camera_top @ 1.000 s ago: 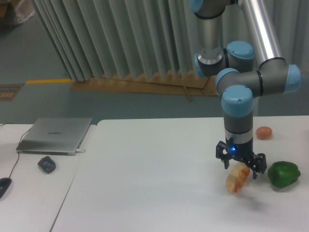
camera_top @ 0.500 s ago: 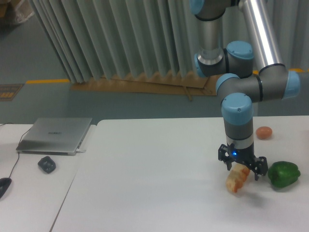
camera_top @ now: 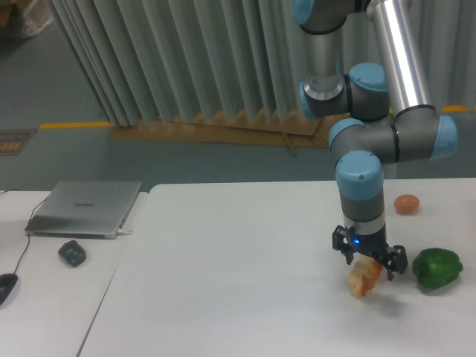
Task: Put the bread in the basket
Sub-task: 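Close the gripper on the bread roll, then lift the bread roll and carry it away from the table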
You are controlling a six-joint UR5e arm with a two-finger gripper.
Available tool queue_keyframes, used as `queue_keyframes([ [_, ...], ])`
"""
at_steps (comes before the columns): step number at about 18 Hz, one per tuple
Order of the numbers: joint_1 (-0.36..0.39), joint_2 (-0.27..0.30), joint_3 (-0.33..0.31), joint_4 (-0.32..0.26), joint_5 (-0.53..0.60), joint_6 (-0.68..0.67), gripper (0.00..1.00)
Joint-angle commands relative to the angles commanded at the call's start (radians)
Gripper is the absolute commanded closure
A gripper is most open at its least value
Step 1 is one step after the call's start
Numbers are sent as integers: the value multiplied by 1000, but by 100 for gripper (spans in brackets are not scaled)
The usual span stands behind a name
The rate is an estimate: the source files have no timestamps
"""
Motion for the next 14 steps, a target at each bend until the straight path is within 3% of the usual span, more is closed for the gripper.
queue_keyframes([
  [2,0,2,-5,0,0,2,0],
  [3,-2,2,-8,-2,0,-1,23],
  [4,-2,6,-9,-2,0,2,27],
  [6,0,6,-8,-34,0,9,57],
  [8,5,12,0,-58,-3,14,67],
  [11,6,12,3,-68,-2,14,69],
  [14,6,9,8,-74,-2,12,78],
])
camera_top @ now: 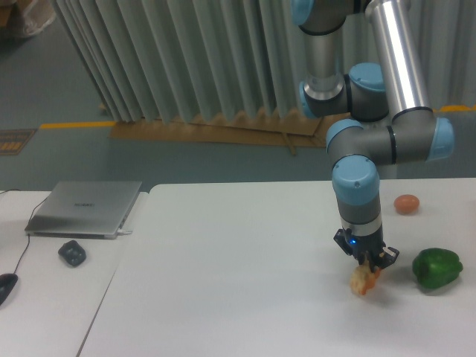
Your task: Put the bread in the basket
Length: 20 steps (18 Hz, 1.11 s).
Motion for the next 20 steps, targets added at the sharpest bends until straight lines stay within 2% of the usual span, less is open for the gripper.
queue_keyframes([
  [3,14,12,20,-9,-5,0,78],
  [6,58,35,90,-90,-27,3,79],
  [8,99,51,136,-107,-60,40,79],
  [11,222,87,143,-115,-74,235,79],
  [16,414,94,140,-120,-68,598,79],
  [20,500,109,140,-117,-69,767,79],
])
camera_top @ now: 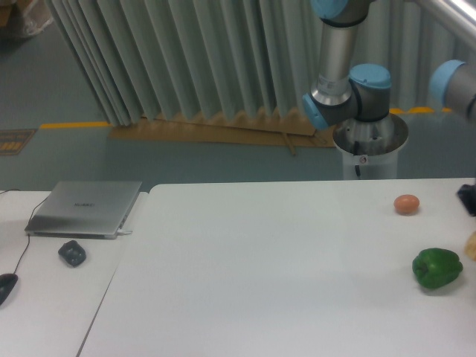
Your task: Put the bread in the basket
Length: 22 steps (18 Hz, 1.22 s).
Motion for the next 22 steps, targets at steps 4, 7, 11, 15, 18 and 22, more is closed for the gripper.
queue_keyframes([
  [4,35,-18,11,37,-6,107,79],
  [7,51,-54,12,95,-3,184,79],
  [11,100,-75,15,118,-3,239,79],
  [15,126,-90,9,158,-3,272,43],
  [18,121,-90,-2,204,-2,273,0],
  [22,123,-84,-2,206,-2,273,0],
])
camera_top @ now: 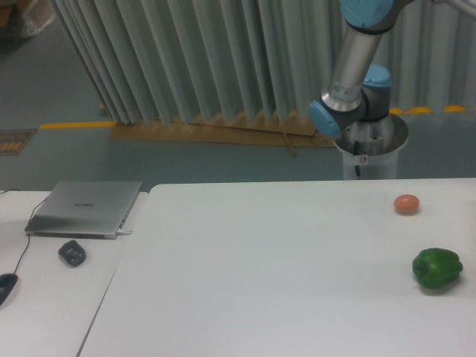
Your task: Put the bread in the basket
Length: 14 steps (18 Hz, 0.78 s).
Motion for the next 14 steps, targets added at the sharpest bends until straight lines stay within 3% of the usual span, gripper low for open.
queue_keyframes([
  [8,-21,3,-1,-6,6,-34,0],
  [12,-165,63,-54,-28,29,-90,0],
  [14,-189,78,-58,-40,29,-97,0],
])
